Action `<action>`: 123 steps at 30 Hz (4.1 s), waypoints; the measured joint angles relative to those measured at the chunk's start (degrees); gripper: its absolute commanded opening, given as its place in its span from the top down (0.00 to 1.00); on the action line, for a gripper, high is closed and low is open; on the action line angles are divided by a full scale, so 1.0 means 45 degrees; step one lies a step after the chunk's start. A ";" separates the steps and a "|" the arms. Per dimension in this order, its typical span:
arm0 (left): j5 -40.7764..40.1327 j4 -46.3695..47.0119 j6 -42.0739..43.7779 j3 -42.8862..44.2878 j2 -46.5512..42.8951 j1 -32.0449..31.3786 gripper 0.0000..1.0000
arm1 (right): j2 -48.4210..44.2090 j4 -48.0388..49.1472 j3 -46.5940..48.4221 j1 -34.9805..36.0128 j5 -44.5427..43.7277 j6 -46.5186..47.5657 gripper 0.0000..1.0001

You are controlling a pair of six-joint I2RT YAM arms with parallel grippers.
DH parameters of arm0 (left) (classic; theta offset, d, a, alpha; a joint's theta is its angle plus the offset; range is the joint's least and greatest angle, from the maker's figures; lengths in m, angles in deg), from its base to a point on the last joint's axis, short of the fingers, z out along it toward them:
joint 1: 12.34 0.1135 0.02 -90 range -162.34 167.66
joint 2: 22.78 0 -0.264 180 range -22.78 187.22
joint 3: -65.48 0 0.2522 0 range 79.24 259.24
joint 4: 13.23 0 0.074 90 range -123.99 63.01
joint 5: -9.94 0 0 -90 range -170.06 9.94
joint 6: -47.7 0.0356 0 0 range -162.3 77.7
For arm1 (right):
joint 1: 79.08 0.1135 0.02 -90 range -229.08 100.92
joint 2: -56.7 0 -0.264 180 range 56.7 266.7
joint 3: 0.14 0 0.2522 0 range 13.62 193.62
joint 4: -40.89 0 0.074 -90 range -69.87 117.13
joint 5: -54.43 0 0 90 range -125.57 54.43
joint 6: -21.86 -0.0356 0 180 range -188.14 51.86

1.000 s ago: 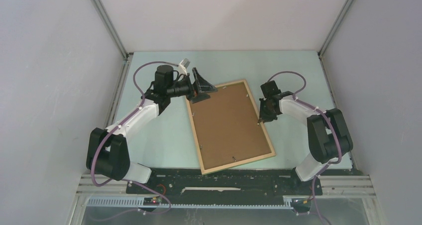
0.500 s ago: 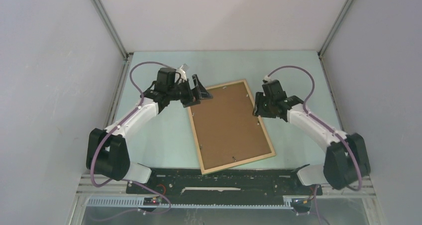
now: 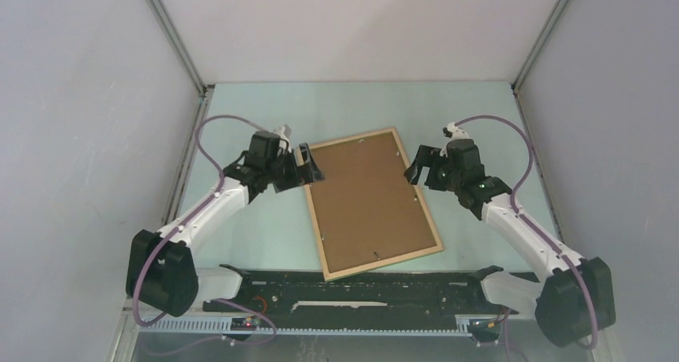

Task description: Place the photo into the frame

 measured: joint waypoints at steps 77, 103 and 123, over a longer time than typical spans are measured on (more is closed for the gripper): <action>-0.0287 0.1817 -0.1773 0.1253 0.5999 -0.1229 0.00 | 0.5799 -0.1263 0.1059 -0.0612 -0.1409 -0.0015 0.42; -0.1967 -0.1875 -0.0121 -0.0121 0.2477 -0.2667 0.04 | 0.4381 0.0758 -0.0704 -0.1734 0.1302 -0.0078 0.28; -0.1341 -0.0253 -0.0962 -0.1554 0.1413 -0.2701 0.04 | 0.5654 -0.0884 0.0719 -0.1103 -0.0976 -0.0423 0.94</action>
